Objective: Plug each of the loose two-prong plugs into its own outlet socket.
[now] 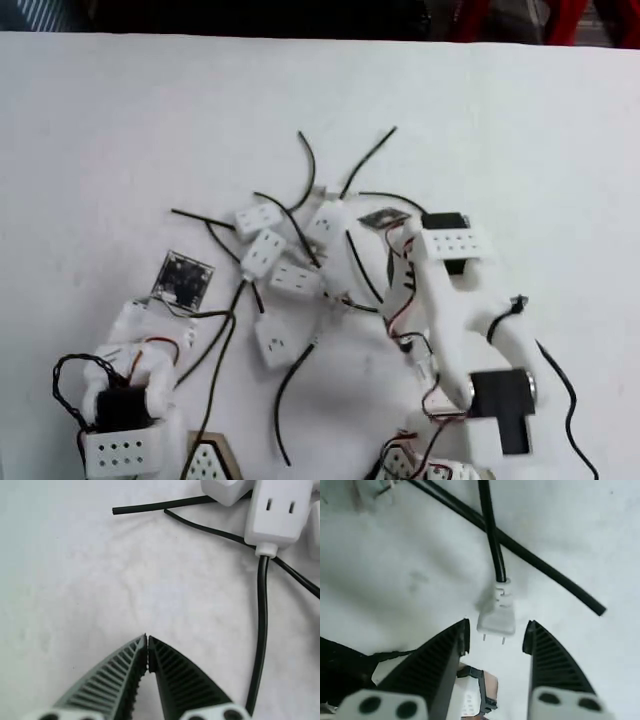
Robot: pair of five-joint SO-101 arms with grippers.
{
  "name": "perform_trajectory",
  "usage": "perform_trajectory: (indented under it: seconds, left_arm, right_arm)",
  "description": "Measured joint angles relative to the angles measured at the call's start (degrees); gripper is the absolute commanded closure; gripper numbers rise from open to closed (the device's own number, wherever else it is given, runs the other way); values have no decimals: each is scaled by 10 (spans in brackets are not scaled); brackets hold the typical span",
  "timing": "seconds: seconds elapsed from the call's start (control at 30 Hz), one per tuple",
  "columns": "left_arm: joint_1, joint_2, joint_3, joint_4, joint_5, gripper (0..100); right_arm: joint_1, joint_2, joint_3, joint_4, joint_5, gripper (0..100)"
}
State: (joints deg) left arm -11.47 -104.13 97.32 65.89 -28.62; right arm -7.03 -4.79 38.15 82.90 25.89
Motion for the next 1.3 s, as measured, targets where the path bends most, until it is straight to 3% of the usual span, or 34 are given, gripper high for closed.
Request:
perform_trajectory:
  seconds: [0.3,0.47,0.73,1.03,1.3]
  left_arm:
    - [0,0,0,0,0,973]
    - [0,0,0,0,0,973]
    - [0,0,0,0,0,973]
    - [0,0,0,0,0,973]
    - [0,0,0,0,0,973]
  right_arm:
    - [0,90,-3,-55,1,824]
    - [5,114,-5,-64,1,992]
    - [9,121,-8,-76,1,981]
    - [-3,-41,-1,-78,2,981]
    - [-67,-109,0,-130,-36,981]
